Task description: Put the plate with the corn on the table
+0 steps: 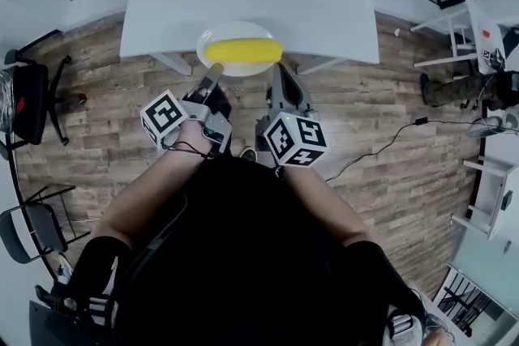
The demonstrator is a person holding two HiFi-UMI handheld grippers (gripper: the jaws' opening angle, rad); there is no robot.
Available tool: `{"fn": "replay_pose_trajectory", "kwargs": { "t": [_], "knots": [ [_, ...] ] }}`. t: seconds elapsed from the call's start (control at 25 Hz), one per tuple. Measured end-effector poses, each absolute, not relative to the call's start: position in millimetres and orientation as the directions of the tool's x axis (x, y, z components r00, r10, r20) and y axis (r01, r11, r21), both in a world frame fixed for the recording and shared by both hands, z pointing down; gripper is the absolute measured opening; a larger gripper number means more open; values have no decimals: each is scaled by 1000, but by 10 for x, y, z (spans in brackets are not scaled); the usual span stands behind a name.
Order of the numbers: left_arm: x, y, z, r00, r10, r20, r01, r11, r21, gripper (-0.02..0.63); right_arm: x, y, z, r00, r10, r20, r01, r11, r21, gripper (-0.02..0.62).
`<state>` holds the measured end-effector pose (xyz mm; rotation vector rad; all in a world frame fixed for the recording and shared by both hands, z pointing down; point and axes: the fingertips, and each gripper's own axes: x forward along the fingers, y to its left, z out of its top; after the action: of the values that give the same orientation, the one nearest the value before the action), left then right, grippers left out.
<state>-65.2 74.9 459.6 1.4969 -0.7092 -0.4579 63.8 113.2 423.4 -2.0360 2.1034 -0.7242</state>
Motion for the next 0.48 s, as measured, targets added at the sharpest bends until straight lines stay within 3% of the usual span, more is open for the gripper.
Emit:
{"fn": "replay_pose_trajectory", "kwargs": {
  "t": [0.48],
  "knots": [
    [-730, -521, 4658, 736, -661, 145, -148, 52, 988, 18, 563, -144, 4276, -43, -961, 272, -925, -65, -374, 2]
  ]
}}
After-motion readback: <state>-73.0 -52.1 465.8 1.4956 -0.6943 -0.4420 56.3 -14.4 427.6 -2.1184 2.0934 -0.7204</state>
